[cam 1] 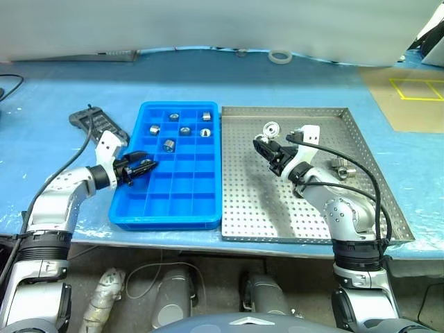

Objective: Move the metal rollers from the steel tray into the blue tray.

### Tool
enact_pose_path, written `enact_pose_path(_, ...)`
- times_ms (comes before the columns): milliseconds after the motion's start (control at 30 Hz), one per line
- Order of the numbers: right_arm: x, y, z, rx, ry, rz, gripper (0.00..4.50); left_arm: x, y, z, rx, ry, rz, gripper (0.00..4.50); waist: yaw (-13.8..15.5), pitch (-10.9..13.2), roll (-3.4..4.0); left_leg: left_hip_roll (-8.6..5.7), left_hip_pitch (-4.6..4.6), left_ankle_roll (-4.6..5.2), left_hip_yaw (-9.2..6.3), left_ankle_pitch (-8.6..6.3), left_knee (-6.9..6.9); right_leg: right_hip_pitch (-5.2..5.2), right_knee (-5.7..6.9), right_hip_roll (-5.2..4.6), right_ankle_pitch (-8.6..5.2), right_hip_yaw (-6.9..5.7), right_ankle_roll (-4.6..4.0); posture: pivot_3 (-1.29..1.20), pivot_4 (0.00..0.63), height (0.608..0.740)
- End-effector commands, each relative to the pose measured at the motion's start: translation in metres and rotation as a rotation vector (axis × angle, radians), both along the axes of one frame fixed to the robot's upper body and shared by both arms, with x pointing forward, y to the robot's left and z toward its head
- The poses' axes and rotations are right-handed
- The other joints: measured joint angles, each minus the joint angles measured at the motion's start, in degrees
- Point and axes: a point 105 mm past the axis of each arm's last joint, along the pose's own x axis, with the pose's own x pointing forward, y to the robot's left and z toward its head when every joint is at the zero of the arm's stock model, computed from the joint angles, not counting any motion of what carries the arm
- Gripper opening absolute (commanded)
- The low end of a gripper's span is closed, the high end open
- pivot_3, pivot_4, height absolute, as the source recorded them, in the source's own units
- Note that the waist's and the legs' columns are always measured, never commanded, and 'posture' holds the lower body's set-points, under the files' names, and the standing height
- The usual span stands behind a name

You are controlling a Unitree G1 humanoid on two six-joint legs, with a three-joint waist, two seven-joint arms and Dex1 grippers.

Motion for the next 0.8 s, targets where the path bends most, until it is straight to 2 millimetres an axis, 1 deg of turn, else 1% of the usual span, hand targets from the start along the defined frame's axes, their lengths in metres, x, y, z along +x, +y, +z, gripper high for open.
enact_pose_path(33, -0.002, -0.001, 0.02, 0.016, -0.074, 0.001, 1.32, 0.007, -0.013, 0.03, -0.054, -0.096, -0.054, 2.57, 0.1, 0.0, 0.0, 0.03, -0.01, -0.01, 0.0, 0.0, 0.0, 0.0, -0.01, 0.02, 0.0, 0.0, 0.0, -0.09, 0.15, 0.74)
enact_pose_path(100, -0.003, 0.0, 0.021, 0.015, -0.08, 0.008, 1.32, 0.013, -0.043, 0.057, -0.147, -0.158, -0.141, 2.57, 0.7, 0.0, -0.01, 0.04, -0.02, -0.04, 0.0, 0.02, 0.0, 0.0, -0.01, 0.02, 0.0, -0.02, 0.0, -0.09, 0.15, 0.74)
enact_pose_path(167, -0.006, 0.005, 0.025, 0.013, -0.1, 0.04, 1.32, 0.018, -0.071, 0.073, -0.222, -0.193, -0.217, 2.57, 1.3, 0.0, -0.01, 0.03, -0.02, -0.03, 0.0, 0.04, 0.05, 0.03, 0.01, 0.01, 0.0, -0.03, -0.01, -0.09, 0.15, 0.74)
enact_pose_path(267, -0.012, 0.014, 0.032, -0.04, -0.15, 0.11, 1.32, 0.03, -0.1, 0.086, -0.318, -0.2, -0.266, 2.57, 1.3, 0.0, -0.02, 0.02, -0.01, 0.0, 0.01, 0.04, 0.12, 0.06, 0.01, 0.0, 0.02, 0.02, -0.04, -0.1, 0.15, 0.74)
enact_pose_path(300, -0.013, 0.015, 0.033, -0.055, -0.161, 0.124, 1.32, 0.032, -0.106, 0.088, -0.339, -0.198, -0.272, 2.57, 1.3, 0.0, -0.02, 0.02, -0.02, 0.0, 0.01, 0.05, 0.11, 0.06, 0.01, 0.01, 0.02, 0.02, -0.04, -0.1, 0.15, 0.74)
enact_pose_path(367, -0.018, 0.021, 0.036, -0.152, -0.215, 0.17, 1.32, 0.036, -0.124, 0.096, -0.419, -0.181, -0.315, 2.57, 1.1, 0.0, -0.02, 0.05, -0.01, 0.01, 0.01, 0.05, 0.1, 0.05, 0.0, 0.04, 0.03, 0.03, -0.03, -0.12, 0.15, 0.74)
enact_pose_path(433, -0.023, 0.024, 0.039, -0.248, -0.267, 0.208, 1.32, 0.033, -0.143, 0.099, -0.469, -0.156, -0.398, 2.57, 0.9, 0.0, -0.03, 0.08, -0.05, 0.06, 0.0, 0.08, 0.09, 0.02, -0.01, 0.08, 0.03, 0.03, -0.03, -0.14, 0.15, 0.74)
enact_pose_path(467, -0.025, 0.024, 0.04, -0.27, -0.282, 0.217, 1.32, 0.033, -0.15, 0.097, -0.473, -0.146, -0.419, 2.57, 0.7, 0.0, -0.04, 0.09, -0.07, 0.11, 0.0, 0.1, 0.09, 0.0, 0.0, 0.09, 0.03, 0.02, -0.03, -0.14, 0.15, 0.74)
enact_pose_path(567, -0.03, 0.024, 0.041, -0.316, -0.309, 0.242, 1.32, 0.035, -0.164, 0.09, -0.472, -0.124, -0.447, 2.57, 0.1, 0.0, -0.04, 0.16, -0.09, 0.23, 0.0, 0.1, 0.09, -0.01, 0.0, 0.14, 0.03, 0.01, -0.02, -0.17, 0.15, 0.74)
enact_pose_path(633, -0.035, 0.025, 0.042, -0.329, -0.327, 0.25, 1.32, 0.03, -0.175, 0.084, -0.487, -0.098, -0.487, 2.57, -0.2, 0.0, -0.04, 0.18, -0.1, 0.28, 0.0, 0.08, 0.1, 0.0, -0.01, 0.15, 0.03, 0.0, -0.02, -0.2, 0.15, 0.74)
enact_pose_path(700, -0.036, 0.025, 0.043, -0.329, -0.341, 0.237, 1.32, 0.024, -0.181, 0.082, -0.501, -0.085, -0.528, 2.57, -0.2, 0.0, -0.04, 0.18, -0.13, 0.36, 0.0, 0.03, 0.13, 0.0, -0.03, 0.14, 0.03, -0.01, -0.03, -0.2, 0.15, 0.74)
enact_pose_path(800, -0.038, 0.024, 0.043, -0.319, -0.34, 0.226, 1.32, 0.025, -0.183, 0.084, -0.513, -0.082, -0.529, 2.6, -0.4, 0.0, -0.04, 0.19, -0.15, 0.58, 0.0, -0.1, 0.26, 0.0, -0.01, 0.14, 0.03, -0.01, -0.03, -0.21, 0.15, 0.74)
